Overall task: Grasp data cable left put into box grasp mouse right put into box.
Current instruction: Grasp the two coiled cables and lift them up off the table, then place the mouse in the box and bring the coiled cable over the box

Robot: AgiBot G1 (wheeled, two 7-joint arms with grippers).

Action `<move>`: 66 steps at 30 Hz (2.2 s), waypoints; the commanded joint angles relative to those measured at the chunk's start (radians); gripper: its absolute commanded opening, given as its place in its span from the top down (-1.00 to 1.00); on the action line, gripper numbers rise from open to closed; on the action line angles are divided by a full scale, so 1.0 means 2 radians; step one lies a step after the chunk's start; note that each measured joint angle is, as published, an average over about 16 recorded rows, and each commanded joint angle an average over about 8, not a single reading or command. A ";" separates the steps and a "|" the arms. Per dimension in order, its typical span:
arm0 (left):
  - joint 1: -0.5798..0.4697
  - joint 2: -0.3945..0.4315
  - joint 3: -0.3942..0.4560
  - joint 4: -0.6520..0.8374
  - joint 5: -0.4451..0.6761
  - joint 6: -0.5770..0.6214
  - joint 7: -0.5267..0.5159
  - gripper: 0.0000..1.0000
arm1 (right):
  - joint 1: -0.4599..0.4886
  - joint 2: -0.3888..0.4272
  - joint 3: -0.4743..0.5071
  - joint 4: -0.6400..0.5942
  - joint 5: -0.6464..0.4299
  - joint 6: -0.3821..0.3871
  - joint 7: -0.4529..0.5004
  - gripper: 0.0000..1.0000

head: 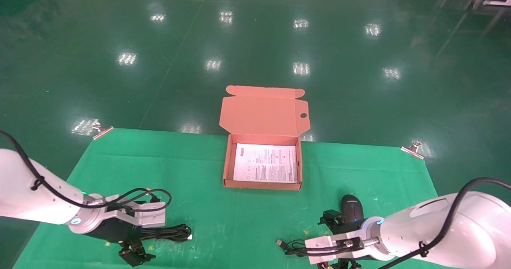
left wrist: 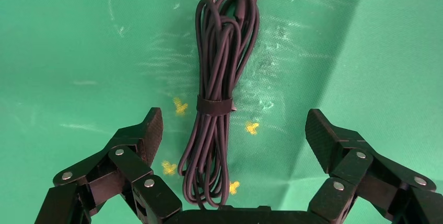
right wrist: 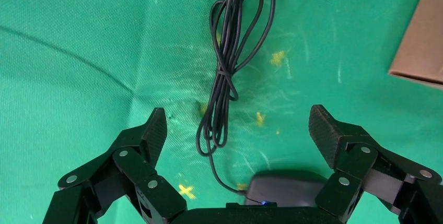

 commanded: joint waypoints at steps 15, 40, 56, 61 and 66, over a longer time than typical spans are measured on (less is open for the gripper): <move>-0.001 0.030 -0.001 0.084 0.000 -0.028 0.047 0.56 | -0.007 -0.023 0.000 -0.061 0.001 0.022 -0.004 0.39; -0.001 0.030 -0.001 0.084 -0.001 -0.029 0.048 1.00 | -0.007 -0.023 -0.001 -0.061 0.001 0.023 -0.004 1.00; -0.001 0.030 -0.001 0.083 0.000 -0.028 0.047 1.00 | -0.007 -0.022 -0.001 -0.060 0.001 0.023 -0.004 1.00; -0.001 0.030 -0.001 0.083 0.000 -0.028 0.047 1.00 | -0.007 -0.022 -0.001 -0.060 0.001 0.022 -0.004 1.00; -0.002 0.029 -0.002 0.082 -0.002 -0.027 0.048 1.00 | -0.007 -0.022 0.000 -0.060 0.001 0.022 -0.004 1.00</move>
